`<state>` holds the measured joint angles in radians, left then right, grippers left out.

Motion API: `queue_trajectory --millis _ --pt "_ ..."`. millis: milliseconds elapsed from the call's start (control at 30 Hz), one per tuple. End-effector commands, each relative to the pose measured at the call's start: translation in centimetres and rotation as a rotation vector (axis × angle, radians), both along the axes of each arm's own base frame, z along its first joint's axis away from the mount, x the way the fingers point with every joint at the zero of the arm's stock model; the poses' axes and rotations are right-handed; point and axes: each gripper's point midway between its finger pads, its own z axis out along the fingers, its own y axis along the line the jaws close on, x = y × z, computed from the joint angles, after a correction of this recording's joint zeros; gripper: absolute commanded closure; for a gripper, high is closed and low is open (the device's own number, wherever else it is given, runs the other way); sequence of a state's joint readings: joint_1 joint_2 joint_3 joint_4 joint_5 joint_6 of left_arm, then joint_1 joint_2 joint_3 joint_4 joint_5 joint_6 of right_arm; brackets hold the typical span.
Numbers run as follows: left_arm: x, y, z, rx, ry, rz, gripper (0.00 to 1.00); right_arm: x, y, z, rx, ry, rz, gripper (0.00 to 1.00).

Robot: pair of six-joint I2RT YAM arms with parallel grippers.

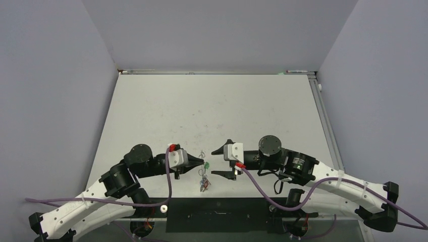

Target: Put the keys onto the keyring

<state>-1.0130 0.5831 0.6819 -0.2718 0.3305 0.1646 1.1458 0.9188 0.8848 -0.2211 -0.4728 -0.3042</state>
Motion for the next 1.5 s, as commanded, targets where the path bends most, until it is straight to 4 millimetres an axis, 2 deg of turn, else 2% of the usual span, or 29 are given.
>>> queue_trajectory --millis 0,100,333,533,700,1067,1367,1467 --pt "-0.3 0.1 5.4 -0.236 -0.039 -0.037 1.00 0.3 -0.6 4.3 0.174 -0.055 -0.035 0.42" --pt "-0.6 0.2 6.4 -0.303 -0.042 -0.065 1.00 0.3 -0.7 4.9 0.205 -0.059 -0.041 0.43" --pt "-1.5 0.5 7.4 -0.376 -0.032 -0.106 1.00 0.5 0.1 5.0 0.232 -0.043 -0.044 0.49" --pt "-1.9 1.0 8.4 -0.452 -0.019 -0.126 1.00 0.3 0.8 5.5 0.257 -0.036 -0.020 0.61" --pt "-1.8 1.1 8.5 -0.457 -0.019 -0.125 1.00 0.2 1.3 5.7 0.260 -0.026 -0.006 0.69" --pt "-1.6 1.3 8.5 -0.465 -0.015 -0.118 1.00 -0.2 1.5 5.8 0.267 -0.016 0.016 0.71" --pt "-1.5 1.3 8.5 -0.468 -0.014 -0.111 1.00 -0.7 1.5 6.0 0.271 -0.010 0.041 0.67" --pt "-1.5 1.3 8.5 -0.466 -0.011 -0.114 1.00 -0.5 1.6 5.9 0.269 -0.009 0.035 0.69"
